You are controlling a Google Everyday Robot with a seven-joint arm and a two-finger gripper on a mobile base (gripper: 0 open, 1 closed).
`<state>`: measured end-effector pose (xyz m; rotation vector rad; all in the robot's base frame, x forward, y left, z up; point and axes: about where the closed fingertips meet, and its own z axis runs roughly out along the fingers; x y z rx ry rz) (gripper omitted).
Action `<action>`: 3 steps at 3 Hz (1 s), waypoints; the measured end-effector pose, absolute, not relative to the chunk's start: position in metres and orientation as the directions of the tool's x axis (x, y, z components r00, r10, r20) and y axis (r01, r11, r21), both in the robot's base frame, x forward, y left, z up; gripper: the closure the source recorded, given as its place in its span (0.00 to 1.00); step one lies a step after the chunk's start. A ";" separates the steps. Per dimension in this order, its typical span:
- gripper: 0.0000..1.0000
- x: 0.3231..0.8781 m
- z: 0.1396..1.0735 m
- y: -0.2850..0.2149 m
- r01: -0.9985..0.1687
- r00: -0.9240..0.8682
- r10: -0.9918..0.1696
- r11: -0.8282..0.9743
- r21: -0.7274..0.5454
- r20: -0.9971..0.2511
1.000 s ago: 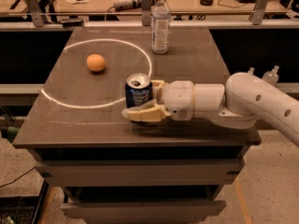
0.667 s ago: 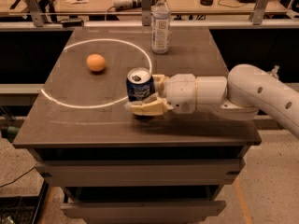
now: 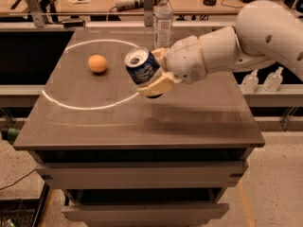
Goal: Knock pepsi can over
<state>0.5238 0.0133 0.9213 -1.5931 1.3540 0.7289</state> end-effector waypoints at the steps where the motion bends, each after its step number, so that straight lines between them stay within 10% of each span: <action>1: 1.00 0.518 0.933 0.015 -0.950 0.295 -0.619 -0.110 -0.291 -0.728; 3: 1.00 0.509 0.928 -0.001 -0.902 0.391 -0.845 -0.273 -0.334 -0.364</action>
Offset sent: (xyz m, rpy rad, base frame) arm -0.0021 -0.0427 0.0080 -0.8684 -0.2325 0.0593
